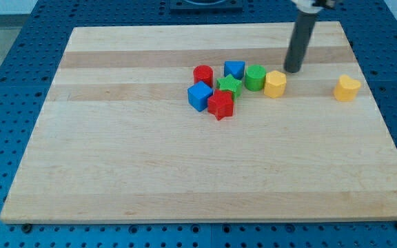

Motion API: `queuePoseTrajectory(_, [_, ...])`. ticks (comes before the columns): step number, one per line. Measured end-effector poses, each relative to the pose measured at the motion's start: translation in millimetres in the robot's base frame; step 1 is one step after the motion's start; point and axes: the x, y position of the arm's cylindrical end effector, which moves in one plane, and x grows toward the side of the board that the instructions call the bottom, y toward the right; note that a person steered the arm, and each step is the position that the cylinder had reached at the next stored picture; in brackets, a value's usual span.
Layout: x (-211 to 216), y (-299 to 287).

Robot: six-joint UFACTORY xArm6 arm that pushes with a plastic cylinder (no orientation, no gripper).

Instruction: Keep yellow blocks and green circle in a diagonal line

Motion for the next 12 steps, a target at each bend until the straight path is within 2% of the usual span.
queuePoseTrajectory(2, [2,-55])
queuePoseTrajectory(4, [13,-75])
queuePoseTrajectory(8, [42,-57])
queuePoseTrajectory(12, [41,-20])
